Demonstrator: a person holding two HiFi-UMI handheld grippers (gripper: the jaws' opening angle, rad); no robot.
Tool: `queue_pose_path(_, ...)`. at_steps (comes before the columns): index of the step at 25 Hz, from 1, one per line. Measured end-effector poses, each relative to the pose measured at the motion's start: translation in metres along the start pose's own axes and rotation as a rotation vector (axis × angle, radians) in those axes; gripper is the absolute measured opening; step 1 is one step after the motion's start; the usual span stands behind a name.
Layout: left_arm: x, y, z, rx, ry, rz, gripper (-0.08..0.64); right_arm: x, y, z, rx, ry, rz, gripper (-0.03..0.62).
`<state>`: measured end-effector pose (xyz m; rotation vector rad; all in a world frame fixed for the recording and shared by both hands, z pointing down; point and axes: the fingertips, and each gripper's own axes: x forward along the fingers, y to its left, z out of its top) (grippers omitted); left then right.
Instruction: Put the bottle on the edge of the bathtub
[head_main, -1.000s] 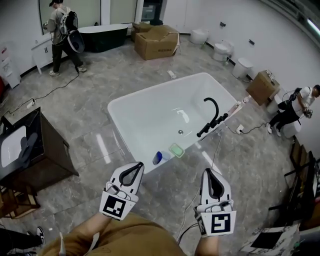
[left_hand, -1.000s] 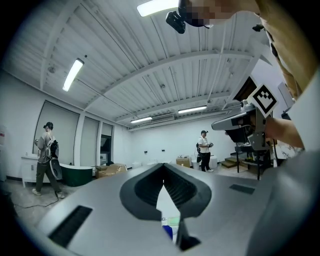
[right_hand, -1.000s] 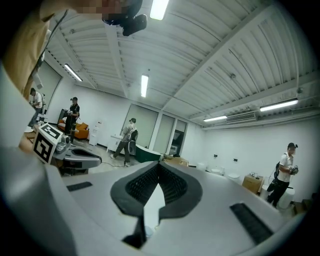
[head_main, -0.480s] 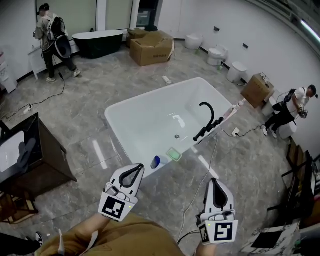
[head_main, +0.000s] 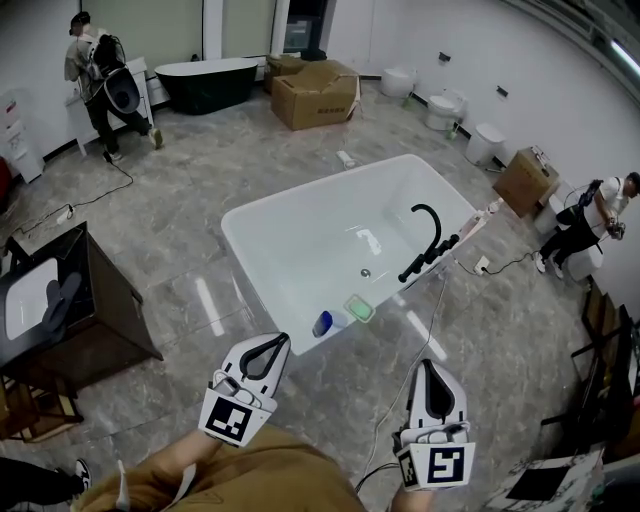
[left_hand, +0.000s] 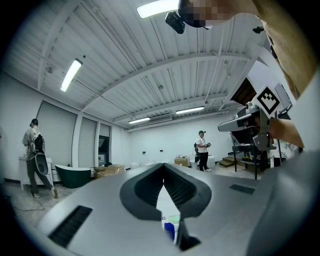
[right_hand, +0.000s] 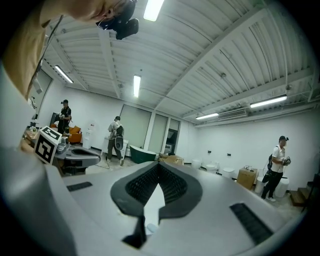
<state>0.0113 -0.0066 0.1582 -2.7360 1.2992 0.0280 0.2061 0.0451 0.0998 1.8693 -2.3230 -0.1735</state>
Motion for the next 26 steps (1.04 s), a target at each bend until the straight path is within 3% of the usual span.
queue_pose_path(26,0.007,0.048,-0.013,-0.026,-0.001,0.035,0.008,0.046,0.023,0.001,-0.025,0.019,0.035,0.003)
